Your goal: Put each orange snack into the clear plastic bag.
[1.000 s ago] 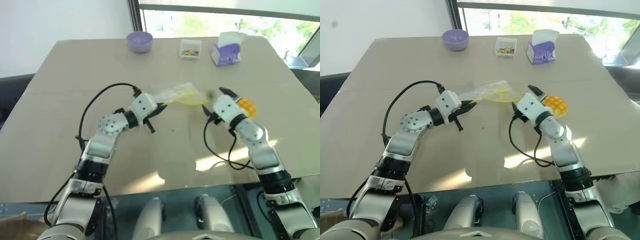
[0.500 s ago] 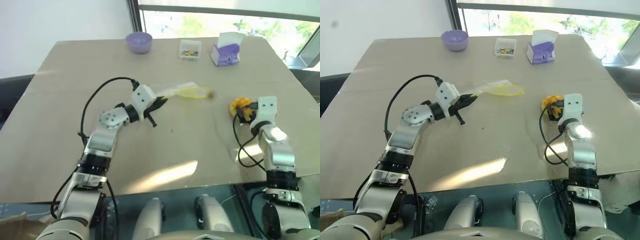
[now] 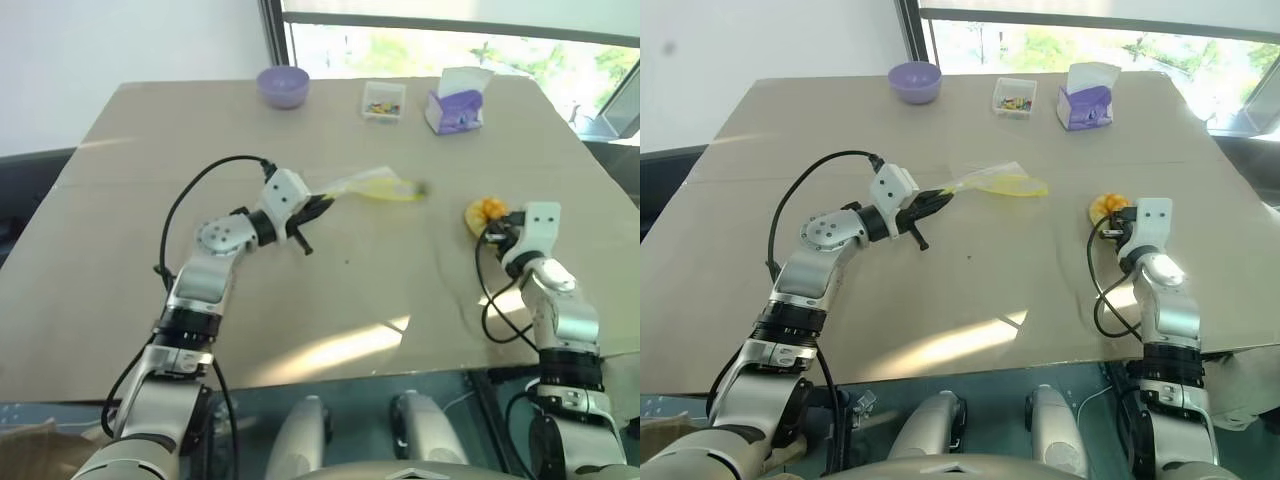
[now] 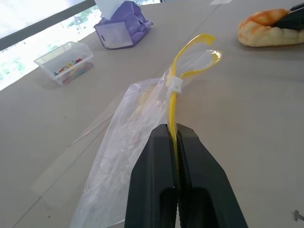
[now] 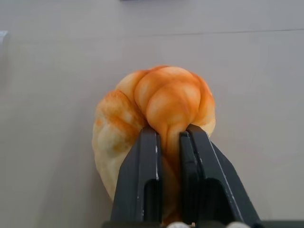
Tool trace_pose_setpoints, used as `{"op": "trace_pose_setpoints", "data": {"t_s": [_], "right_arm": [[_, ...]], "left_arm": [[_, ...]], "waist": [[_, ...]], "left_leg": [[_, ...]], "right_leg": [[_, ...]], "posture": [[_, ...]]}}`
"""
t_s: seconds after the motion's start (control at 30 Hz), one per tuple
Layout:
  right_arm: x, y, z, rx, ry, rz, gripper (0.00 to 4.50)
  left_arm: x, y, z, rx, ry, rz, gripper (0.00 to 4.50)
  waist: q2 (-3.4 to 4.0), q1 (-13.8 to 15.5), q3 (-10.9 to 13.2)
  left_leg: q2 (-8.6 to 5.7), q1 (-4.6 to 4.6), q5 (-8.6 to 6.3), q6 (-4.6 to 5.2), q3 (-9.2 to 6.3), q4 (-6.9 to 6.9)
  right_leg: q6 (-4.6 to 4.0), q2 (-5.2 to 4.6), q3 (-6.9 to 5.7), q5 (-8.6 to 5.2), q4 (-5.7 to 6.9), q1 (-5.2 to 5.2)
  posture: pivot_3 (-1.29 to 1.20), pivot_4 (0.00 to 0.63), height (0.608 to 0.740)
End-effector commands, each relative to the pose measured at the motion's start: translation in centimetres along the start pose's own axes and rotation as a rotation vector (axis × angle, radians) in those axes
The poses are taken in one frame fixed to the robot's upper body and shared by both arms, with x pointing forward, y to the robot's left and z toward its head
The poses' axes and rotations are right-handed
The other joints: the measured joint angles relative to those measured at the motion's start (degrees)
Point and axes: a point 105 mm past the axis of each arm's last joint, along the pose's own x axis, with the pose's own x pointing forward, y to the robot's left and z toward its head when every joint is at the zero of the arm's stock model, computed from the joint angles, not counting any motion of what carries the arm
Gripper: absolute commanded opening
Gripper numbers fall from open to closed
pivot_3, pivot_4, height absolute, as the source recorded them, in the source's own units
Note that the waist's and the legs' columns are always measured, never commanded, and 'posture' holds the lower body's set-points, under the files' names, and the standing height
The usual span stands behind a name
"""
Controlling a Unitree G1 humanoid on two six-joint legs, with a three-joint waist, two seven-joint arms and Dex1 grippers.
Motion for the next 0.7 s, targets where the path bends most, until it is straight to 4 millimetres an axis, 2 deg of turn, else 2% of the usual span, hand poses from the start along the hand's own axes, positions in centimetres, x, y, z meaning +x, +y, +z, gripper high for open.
{"op": "trace_pose_setpoints", "data": {"t_s": [0.03,0.23,0.33,0.47,0.7], "right_arm": [[-1.9,2.9,4.0,0.123,-0.084,0.158,0.35],[-3.7,9.9,5.4,0.293,-0.015,0.439,0.35],[-3.2,11.9,5.2,0.334,0.04,0.5,0.35],[-2.3,13.2,5.1,0.346,0.077,0.532,0.35],[-1.1,13.6,4.5,0.284,0.127,0.548,0.35]], "left_arm": [[0.2,0.2,2.2,0.053,-0.065,-0.013,0.0],[0.5,-0.3,2.5,0.11,-0.071,-0.056,0.0],[0.7,-0.5,2.9,0.115,-0.091,-0.062,0.0],[0.6,-1.0,3.0,0.129,-0.098,-0.077,0.0],[0.2,-2.0,3.0,0.17,-0.112,-0.12,0.0]], "waist": [[0.04,-0.1,0.0],[0.06,-0.4,0.0],[0.07,-0.3,0.0],[0.06,0.0,0.0],[0.07,-0.2,0.0]], "left_leg": [[0.0,-0.01,0.0,0.0,0.01,0.0],[0.06,0.01,0.0,0.01,-0.01,-0.03],[0.05,0.0,0.0,0.01,0.0,-0.03],[0.02,-0.06,-0.01,0.02,0.0,-0.03],[0.02,-0.19,-0.02,0.03,0.0,-0.05]], "right_leg": [[0.0,0.0,0.01,0.0,0.0,-0.02],[0.0,0.06,0.01,0.0,0.03,-0.06],[0.0,0.05,0.01,0.0,0.03,-0.06],[0.0,0.02,-0.01,0.0,-0.04,-0.07],[0.0,0.03,-0.01,0.0,-0.05,-0.21]], "posture": [[0.0,0.15,0.74],[0.0,0.15,0.74],[0.0,0.15,0.74],[0.0,0.15,0.74],[0.0,0.15,0.74]]}}
